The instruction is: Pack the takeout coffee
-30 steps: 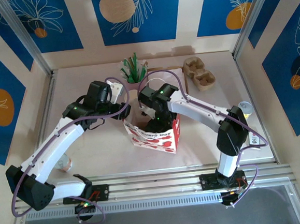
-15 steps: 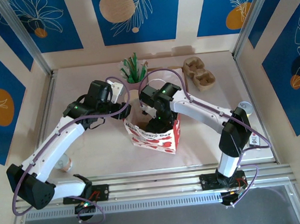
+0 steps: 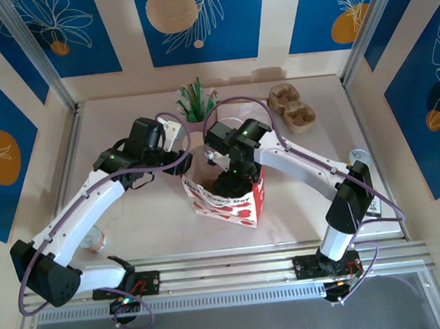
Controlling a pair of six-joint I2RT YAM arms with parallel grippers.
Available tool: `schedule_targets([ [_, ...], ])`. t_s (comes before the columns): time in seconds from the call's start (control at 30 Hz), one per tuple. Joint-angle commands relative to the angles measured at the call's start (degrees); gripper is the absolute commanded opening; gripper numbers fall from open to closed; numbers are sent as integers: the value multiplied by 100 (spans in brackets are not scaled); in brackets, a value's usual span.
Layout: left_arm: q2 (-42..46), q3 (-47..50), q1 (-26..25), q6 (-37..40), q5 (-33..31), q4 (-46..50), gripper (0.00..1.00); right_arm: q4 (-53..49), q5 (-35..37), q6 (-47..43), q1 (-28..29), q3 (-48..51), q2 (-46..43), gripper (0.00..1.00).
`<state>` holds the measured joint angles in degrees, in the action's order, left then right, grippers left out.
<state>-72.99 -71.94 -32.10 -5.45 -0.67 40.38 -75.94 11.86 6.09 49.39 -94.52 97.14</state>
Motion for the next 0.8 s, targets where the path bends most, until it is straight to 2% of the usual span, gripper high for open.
schedule_targets([
  [0.0,-88,-144,81,79,-127,233,72,-238,-28,1,53,-197,-204,99],
  [0.77,-90,-155,81,80,-153,236,73,-543,9,-107,120,-1060,-684,99],
])
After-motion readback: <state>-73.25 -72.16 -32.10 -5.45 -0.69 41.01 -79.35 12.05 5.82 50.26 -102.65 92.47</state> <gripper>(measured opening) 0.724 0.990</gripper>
